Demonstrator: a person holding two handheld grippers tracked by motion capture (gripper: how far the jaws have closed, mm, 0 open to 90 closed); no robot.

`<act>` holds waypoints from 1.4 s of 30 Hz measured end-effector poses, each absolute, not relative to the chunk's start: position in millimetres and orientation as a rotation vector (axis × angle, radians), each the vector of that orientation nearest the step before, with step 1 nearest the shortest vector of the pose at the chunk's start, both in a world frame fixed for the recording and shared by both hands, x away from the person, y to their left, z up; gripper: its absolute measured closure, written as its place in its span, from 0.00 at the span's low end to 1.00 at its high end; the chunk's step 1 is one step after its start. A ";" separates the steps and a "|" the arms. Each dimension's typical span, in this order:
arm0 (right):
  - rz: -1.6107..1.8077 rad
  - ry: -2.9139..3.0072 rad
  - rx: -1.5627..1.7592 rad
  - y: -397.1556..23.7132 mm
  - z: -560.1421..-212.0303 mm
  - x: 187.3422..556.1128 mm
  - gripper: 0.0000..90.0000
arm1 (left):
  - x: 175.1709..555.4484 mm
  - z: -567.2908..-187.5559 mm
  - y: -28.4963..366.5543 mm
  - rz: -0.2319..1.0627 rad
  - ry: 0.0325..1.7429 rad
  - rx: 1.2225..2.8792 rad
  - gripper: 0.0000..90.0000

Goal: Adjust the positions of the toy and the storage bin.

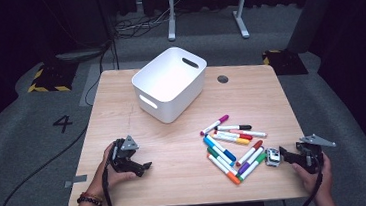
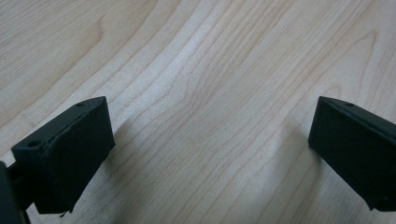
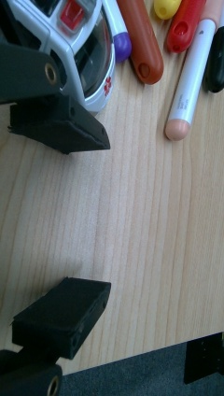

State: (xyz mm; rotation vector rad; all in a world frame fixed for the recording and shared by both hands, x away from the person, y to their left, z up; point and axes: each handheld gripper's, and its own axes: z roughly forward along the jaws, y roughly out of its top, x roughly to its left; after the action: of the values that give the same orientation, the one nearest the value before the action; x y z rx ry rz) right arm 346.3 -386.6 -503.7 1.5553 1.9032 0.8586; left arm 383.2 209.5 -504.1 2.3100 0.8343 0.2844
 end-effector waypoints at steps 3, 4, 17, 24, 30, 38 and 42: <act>0.859 1.904 1.555 -386.5 -503.6 346.3 0.30 | 385.6 -503.3 211.7 0.279 0.853 2.294 0.08; 0.857 1.902 1.556 -386.4 -503.7 346.4 0.30 | 386.8 -502.6 214.1 0.276 0.859 2.282 0.14; 0.856 1.901 1.562 -386.2 -503.5 345.0 0.30 | 403.0 -469.7 211.8 0.300 0.855 2.158 0.22; 0.861 1.907 1.556 -385.9 -503.7 345.5 0.30 | 416.1 -448.1 189.5 0.296 0.803 2.166 0.25; 0.861 1.908 1.556 -385.8 -503.6 345.4 0.30 | 428.4 -406.7 170.5 0.397 0.726 2.131 0.28; 0.864 1.909 1.557 -385.7 -503.6 345.4 0.30 | 443.9 -370.9 158.0 0.464 0.675 2.058 0.30; 0.862 1.914 1.552 -385.9 -503.7 345.4 0.30 | 451.7 -363.7 151.2 0.475 0.677 2.055 0.33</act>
State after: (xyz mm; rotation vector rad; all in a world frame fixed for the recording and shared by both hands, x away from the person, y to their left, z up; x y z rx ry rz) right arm 345.4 -385.9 -503.7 1.5523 1.9136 0.8619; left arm 451.7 151.2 -363.7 2.0553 0.6773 0.4753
